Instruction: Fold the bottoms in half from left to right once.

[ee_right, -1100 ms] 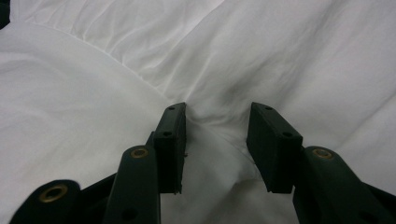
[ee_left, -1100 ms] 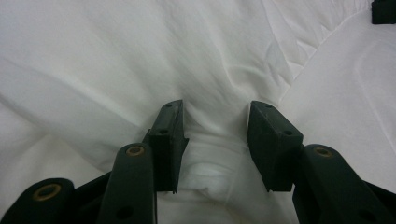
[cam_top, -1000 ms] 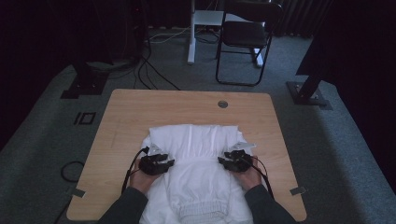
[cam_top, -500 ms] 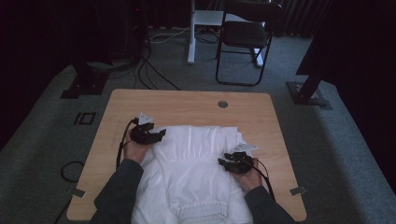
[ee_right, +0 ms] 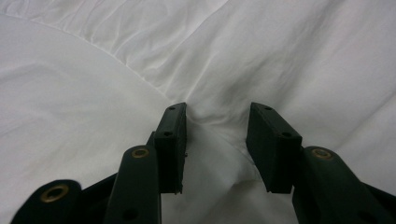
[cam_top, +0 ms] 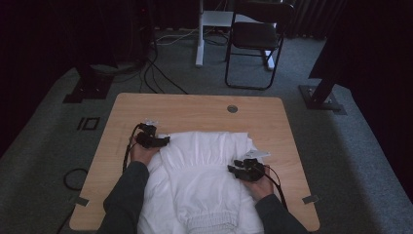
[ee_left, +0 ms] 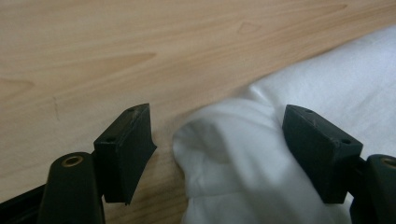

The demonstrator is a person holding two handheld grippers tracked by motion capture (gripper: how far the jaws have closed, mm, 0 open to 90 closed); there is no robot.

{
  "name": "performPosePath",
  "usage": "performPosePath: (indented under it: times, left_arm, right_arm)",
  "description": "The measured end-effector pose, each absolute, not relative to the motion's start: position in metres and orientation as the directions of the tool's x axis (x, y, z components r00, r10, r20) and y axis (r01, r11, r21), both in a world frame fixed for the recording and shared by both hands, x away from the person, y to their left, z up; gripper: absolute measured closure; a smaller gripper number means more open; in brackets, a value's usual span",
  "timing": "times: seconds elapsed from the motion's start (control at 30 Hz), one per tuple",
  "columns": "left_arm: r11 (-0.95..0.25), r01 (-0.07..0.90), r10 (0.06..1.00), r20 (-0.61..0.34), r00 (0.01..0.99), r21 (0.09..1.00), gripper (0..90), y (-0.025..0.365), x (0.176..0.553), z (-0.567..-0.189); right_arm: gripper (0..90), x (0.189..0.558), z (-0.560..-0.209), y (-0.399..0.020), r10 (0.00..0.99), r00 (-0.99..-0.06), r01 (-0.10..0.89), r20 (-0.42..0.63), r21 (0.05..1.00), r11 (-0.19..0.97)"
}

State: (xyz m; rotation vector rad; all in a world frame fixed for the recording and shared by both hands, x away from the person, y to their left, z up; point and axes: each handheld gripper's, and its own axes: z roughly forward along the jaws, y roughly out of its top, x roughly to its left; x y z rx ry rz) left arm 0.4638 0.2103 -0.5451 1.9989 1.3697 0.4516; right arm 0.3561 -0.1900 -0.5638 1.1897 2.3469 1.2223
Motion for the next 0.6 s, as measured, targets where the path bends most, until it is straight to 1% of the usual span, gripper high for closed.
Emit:
performPosePath:
  times: [0.37, 0.6]
  left_arm:
    - [-0.242, 0.678, 0.912, -0.076, 0.404, 0.694, 26.6, 0.2105, 0.4625, -0.5473]
    - [-0.253, 0.684, 0.907, -0.078, 0.414, 0.684, 28.4, 0.2099, 0.4609, -0.546]
  right_arm:
    - [57.1, 0.3564, -0.5642, -0.1907, 0.753, -0.64, 0.553, 0.152, 0.771, 0.315]
    - [56.7, 0.357, -0.5637, -0.1908, 0.752, -0.64, 0.557, 0.157, 0.769, 0.314]
